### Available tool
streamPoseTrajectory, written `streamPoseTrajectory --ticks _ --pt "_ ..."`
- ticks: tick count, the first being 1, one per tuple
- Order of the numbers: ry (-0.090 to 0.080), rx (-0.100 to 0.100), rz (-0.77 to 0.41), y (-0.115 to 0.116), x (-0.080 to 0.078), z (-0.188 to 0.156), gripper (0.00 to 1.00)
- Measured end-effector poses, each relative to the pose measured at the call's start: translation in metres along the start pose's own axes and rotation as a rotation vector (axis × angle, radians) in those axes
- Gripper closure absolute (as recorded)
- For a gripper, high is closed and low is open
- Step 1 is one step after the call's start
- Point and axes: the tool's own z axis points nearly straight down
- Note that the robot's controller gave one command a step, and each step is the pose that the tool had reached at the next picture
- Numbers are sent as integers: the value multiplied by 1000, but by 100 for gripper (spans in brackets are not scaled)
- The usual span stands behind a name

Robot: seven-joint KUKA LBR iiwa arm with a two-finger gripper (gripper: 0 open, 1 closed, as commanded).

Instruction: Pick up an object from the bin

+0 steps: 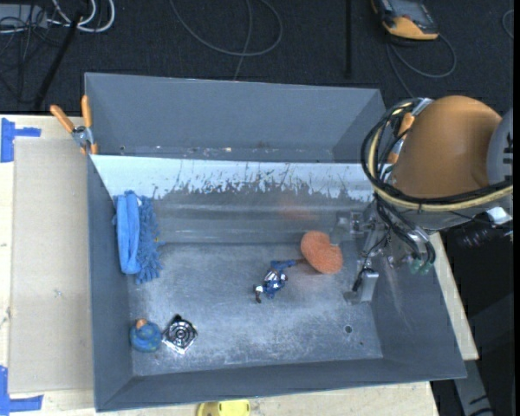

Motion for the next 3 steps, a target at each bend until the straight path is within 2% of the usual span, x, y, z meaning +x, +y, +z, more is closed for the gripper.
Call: streamPoseTrajectory --ticks 1,2,3 --pt "-10 1 38 9 -15 41 0" --pt "0 0 34 13 -27 86 0" --pt "0 0 16 12 -34 108 0"
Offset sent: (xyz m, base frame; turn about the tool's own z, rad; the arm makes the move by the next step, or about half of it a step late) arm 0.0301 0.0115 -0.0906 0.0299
